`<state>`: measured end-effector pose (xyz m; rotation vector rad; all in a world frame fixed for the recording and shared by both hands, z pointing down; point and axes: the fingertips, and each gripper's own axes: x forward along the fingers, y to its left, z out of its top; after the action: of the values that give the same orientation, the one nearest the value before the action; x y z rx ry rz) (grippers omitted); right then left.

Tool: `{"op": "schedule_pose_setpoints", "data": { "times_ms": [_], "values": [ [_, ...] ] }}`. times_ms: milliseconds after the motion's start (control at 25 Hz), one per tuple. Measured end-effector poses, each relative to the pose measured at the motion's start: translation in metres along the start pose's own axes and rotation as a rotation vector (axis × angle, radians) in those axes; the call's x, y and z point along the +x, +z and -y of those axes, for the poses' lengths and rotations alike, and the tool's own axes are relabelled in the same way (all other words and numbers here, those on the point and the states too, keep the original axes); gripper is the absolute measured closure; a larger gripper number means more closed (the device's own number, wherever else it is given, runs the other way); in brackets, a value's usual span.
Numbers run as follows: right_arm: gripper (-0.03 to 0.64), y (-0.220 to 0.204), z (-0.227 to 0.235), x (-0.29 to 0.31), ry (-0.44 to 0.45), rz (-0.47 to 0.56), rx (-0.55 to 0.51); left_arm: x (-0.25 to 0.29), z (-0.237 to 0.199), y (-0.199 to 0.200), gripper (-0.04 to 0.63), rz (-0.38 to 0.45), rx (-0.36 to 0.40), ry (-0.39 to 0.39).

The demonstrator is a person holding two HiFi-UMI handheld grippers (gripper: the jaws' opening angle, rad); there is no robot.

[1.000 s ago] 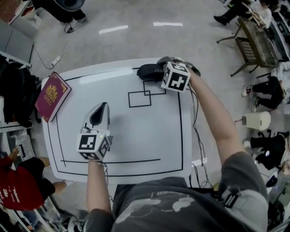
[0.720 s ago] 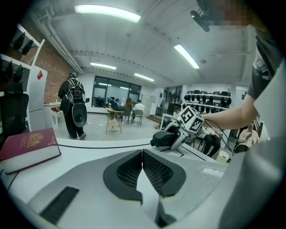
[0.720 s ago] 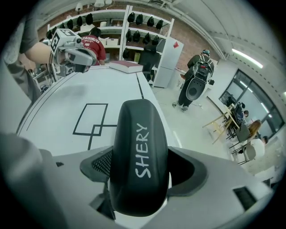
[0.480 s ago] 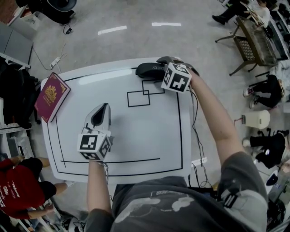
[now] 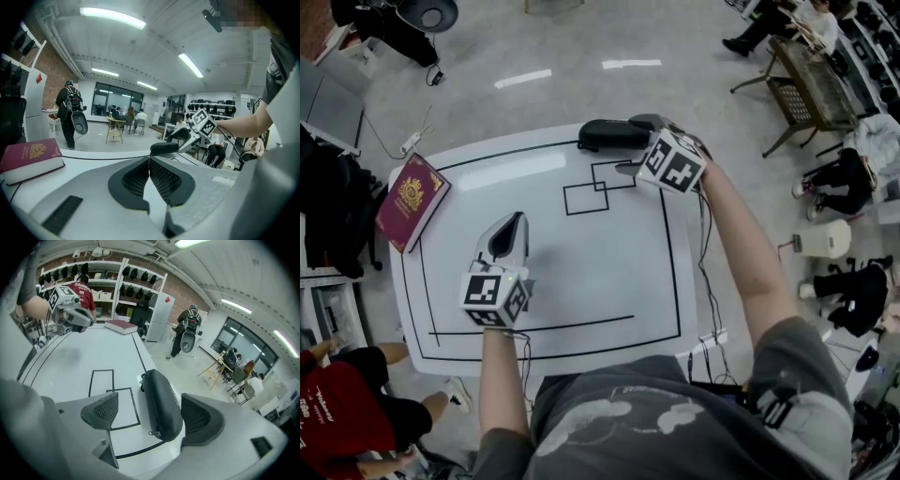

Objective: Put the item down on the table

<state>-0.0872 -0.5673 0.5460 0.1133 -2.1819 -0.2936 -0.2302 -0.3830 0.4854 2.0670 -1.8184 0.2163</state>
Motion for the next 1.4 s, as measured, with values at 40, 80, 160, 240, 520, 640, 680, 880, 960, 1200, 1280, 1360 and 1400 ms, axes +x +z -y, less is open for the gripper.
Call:
{"op": "schedule_pose_setpoints", "data": {
  "times_ms": [40,80,160,240,520,640,680,880,960,1200,1280,1360,1400],
  "values": [
    [0.209,0.003,-0.002,-0.007,-0.017,0.016,0.025,-0.004,0.001,0.001,0.592,0.006,-0.001,-0.008],
    [0.209,0.006,-0.006,-0.013,-0.03,0.03,0.053,-0.009,0.002,0.002,0.592,0.012,-0.001,-0.016],
    [0.209,0.011,-0.016,-0.025,-0.049,0.057,0.112,-0.018,0.004,0.004,0.592,0.021,0.003,-0.033],
    [0.218,0.019,-0.028,-0.037,-0.072,0.1,0.177,-0.028,0.005,0.007,0.592,0.032,0.01,-0.049],
    [0.397,0.058,-0.084,-0.075,-0.174,0.25,0.363,-0.074,0.006,0.015,0.592,0.084,0.029,-0.102],
    [0.491,0.073,-0.11,-0.089,-0.245,0.288,0.417,-0.102,0.008,0.011,0.592,0.101,0.031,-0.122],
    [0.529,0.078,-0.119,-0.094,-0.273,0.297,0.434,-0.112,0.009,0.009,0.592,0.106,0.03,-0.13],
    [0.617,0.092,-0.174,-0.125,-0.371,0.34,0.5,-0.164,0.017,-0.001,0.592,0.135,0.046,-0.172],
    [0.617,0.096,-0.2,-0.135,-0.391,0.348,0.509,-0.184,0.021,-0.008,0.592,0.138,0.053,-0.19],
    [0.618,0.089,-0.275,-0.156,-0.441,0.369,0.632,-0.23,0.03,-0.036,0.592,0.118,0.048,-0.245],
    [0.618,0.083,-0.296,-0.161,-0.449,0.378,0.686,-0.24,0.035,-0.046,0.592,0.107,0.048,-0.261],
    [0.618,0.08,-0.312,-0.163,-0.448,0.39,0.729,-0.249,0.039,-0.053,0.592,0.106,0.046,-0.275],
    [0.618,0.081,-0.32,-0.163,-0.439,0.396,0.745,-0.253,0.041,-0.056,0.592,0.107,0.043,-0.28]
  ]
}}
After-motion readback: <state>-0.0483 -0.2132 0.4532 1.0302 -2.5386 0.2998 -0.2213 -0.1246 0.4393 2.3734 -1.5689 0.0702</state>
